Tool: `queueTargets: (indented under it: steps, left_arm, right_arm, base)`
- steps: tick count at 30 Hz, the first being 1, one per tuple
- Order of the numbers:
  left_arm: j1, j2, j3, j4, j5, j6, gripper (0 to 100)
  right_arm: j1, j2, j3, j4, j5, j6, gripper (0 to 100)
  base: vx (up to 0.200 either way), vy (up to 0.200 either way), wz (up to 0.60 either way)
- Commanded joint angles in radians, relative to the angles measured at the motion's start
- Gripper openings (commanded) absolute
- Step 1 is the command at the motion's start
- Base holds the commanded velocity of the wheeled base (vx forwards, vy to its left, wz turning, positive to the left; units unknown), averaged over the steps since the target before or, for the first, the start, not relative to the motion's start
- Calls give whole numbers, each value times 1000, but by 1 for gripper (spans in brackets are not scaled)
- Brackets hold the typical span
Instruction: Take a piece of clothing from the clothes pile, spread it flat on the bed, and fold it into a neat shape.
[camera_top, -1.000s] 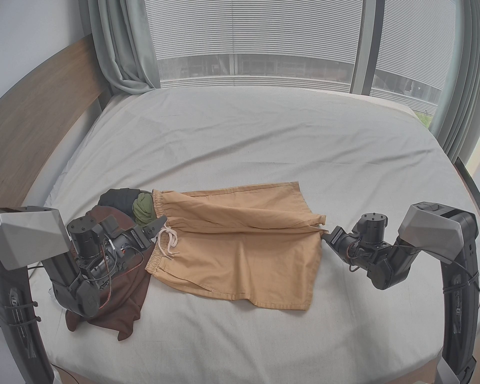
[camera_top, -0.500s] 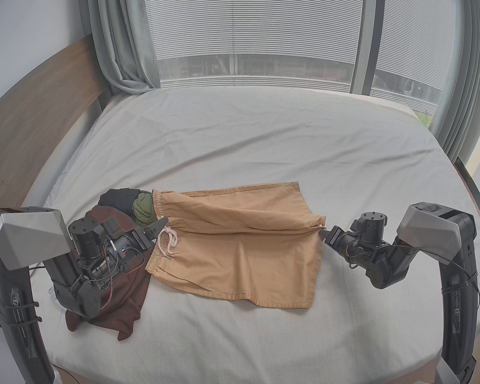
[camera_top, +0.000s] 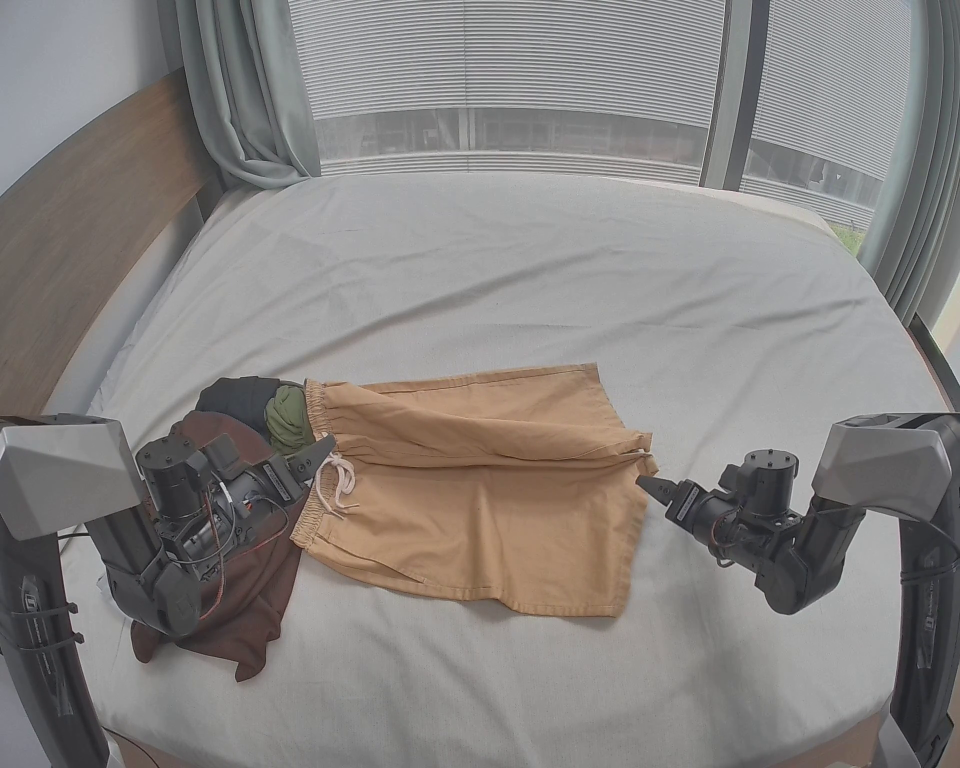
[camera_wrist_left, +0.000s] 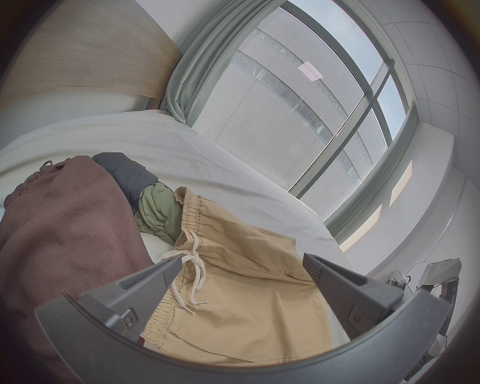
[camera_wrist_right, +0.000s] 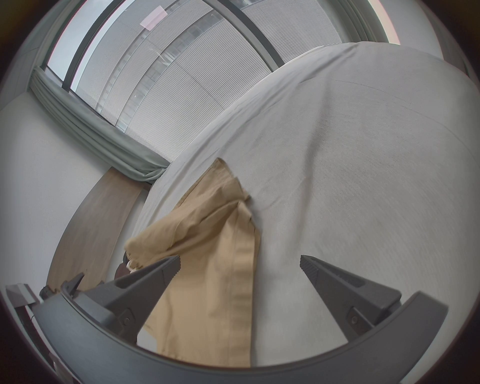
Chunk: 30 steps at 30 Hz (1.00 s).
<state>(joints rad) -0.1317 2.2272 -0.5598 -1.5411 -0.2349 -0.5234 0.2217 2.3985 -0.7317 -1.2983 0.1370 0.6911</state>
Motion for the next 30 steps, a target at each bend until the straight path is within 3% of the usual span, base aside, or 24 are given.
queueTargets:
  steps: [1,11,30]
  left_arm:
    - [-2,2,1,-1,0,2,100]
    - [1,6,1,-1,0,2,100]
    - [6,12,-5,-1,-1,2,100]
  right_arm:
    - [62,-50,152,-88,3,2,100]
    - [139,117,207,-222,15,48,100]
    - [257,103,258,-234,21,114,100]
  base:
    - [0,0,0]
    - [0,0,0]
    - [0,0,0]
